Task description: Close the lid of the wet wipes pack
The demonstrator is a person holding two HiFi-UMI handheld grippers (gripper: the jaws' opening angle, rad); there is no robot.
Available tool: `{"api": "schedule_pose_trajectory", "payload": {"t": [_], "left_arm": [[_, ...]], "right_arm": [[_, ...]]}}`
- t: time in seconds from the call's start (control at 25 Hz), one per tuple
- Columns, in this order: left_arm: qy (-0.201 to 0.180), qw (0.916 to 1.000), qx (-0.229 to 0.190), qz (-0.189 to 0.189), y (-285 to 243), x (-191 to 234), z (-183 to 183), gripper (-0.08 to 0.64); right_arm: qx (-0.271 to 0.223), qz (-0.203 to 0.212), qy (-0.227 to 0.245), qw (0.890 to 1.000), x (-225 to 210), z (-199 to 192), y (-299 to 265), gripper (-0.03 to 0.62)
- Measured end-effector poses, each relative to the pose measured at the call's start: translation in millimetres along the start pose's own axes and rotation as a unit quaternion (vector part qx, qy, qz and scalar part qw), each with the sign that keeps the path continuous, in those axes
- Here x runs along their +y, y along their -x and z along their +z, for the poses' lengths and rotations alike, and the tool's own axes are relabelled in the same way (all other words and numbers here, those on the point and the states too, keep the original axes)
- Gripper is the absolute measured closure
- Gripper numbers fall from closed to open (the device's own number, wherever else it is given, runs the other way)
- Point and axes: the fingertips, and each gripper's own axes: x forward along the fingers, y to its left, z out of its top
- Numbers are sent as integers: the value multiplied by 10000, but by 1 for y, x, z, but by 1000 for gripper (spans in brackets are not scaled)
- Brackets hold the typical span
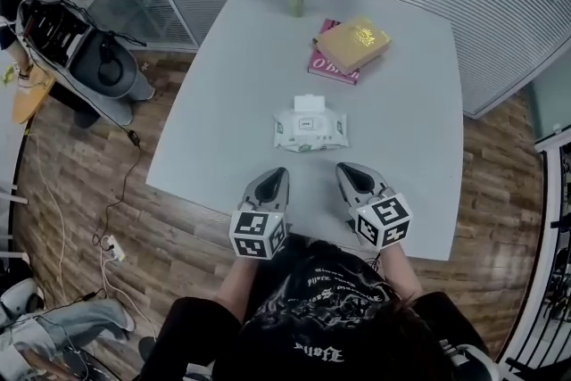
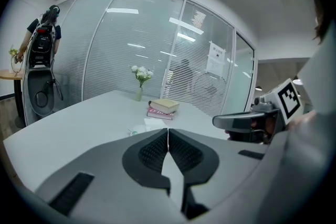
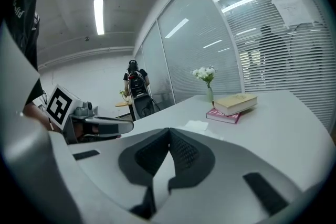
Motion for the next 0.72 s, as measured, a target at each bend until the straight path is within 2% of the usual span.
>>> {"api": "schedule_pose_trajectory", "payload": {"t": [0.44, 0.72], "left_arm": [[-164, 9998, 85, -40, -33, 18, 22, 552], [-140, 9998, 82, -87, -49, 32, 33, 552]], "right_arm": [[50, 138, 617, 9980, -40, 72, -46, 592], [285, 353, 1090, 9930, -55, 109, -87, 549]]}}
